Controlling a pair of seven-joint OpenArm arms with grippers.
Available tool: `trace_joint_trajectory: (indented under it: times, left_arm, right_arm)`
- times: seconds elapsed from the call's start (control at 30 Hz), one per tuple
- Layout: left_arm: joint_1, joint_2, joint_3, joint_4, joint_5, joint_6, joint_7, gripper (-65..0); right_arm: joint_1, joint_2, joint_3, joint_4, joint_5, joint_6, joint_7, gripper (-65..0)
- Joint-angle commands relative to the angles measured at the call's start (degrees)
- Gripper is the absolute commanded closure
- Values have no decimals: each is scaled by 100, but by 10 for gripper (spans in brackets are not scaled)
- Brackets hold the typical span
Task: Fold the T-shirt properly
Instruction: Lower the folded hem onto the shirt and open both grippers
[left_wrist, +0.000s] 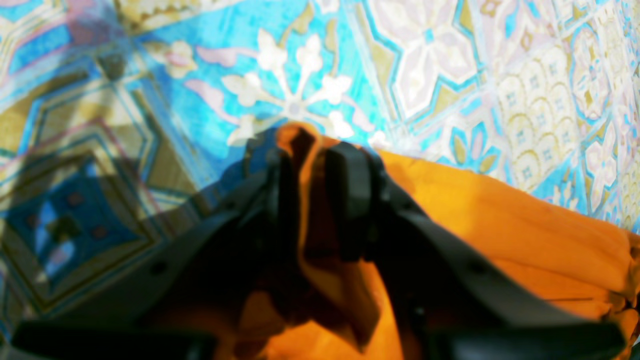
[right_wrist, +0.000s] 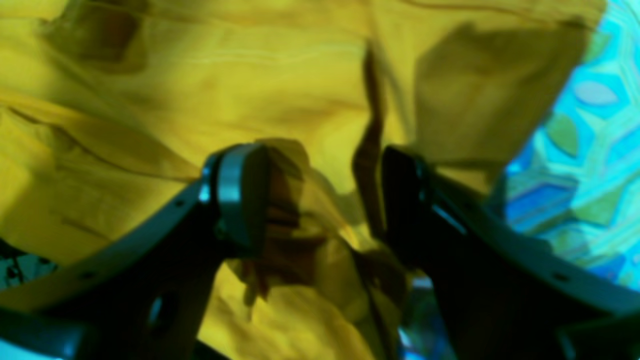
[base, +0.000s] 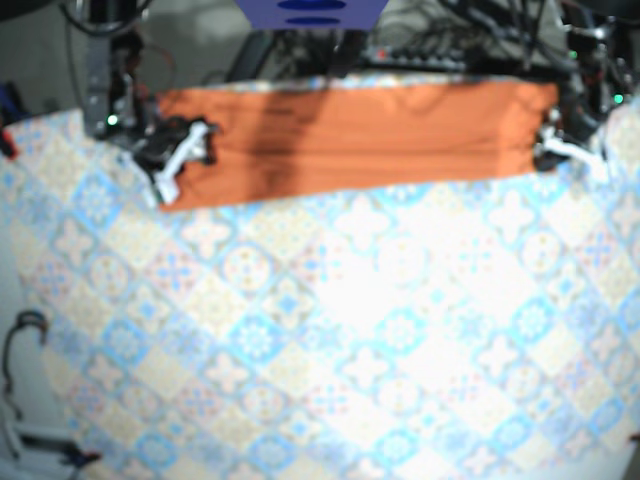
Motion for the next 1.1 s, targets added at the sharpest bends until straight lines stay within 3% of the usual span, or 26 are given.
trace_joint_trajectory:
  times: [0.0,0.43,1.07]
  left_arm:
    - [72,-109,-155,26,150,105,153,-163]
    - [187,-109,-296,26,150,105,135,-163]
    - [195,-117,-313,26,150,114,135,-234]
  right_arm:
    - [7,61,161,176,64,0,95,-352]
    - [-283,61,987,642,72,0,87,-352]
    - [-318,61,1102,958,72,0,60,-352]
